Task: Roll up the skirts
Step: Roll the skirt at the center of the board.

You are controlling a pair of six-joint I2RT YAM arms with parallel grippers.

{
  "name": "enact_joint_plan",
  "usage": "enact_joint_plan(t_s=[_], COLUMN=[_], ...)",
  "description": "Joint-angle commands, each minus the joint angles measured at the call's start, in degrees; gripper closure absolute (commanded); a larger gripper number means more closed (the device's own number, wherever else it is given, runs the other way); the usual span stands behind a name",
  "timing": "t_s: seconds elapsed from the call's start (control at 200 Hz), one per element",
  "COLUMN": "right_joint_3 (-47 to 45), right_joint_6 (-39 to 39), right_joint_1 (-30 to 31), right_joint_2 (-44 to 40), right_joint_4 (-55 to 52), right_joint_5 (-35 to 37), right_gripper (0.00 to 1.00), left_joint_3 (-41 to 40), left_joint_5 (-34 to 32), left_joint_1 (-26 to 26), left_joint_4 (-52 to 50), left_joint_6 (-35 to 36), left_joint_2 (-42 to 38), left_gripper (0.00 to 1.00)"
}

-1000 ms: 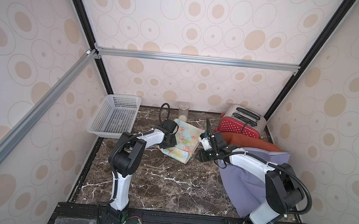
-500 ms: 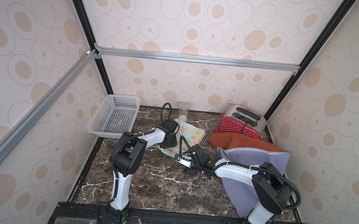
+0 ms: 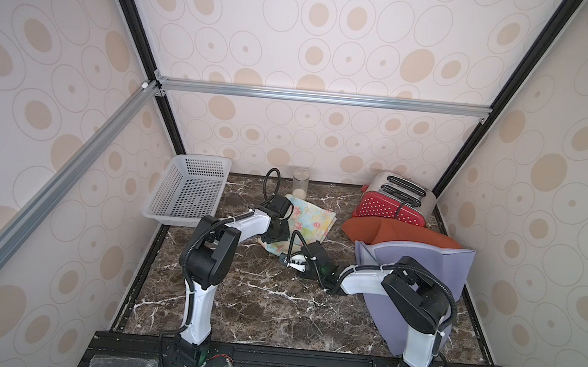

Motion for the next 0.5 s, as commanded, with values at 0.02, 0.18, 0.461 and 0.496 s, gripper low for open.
enact_joint_plan(t_s=[0.02, 0.18, 0.461, 0.496], right_joint_3=[3.2, 5.7, 9.3, 9.7], right_joint_6=[4.5, 12.1, 31.9, 34.0], right_joint_1=[0.3, 0.3, 0.1, 0.1], right_joint_2=[2.2, 2.1, -0.8, -1.1], right_joint_4=[-6.4, -13.9, -23.7, -24.7], right_joint_5=[0.5, -1.8, -11.7, -13.8], right_gripper=[0.62, 0.93, 1.0, 1.0], left_joint_3=[-0.2, 0.3, -2.1, -3.3], left_joint_5=[2.9, 3.2, 0.6, -0.4], left_joint_1=[0.8, 2.9, 7.2, 7.2], left_joint_4=[-3.3, -2.8, -2.4, -2.1], left_joint_6=[-1.2, -3.0, -6.7, -7.1], left_joint_2=[1.3, -1.0, -10.7, -12.9], left_gripper=[0.6, 0.56, 0.25, 0.2])
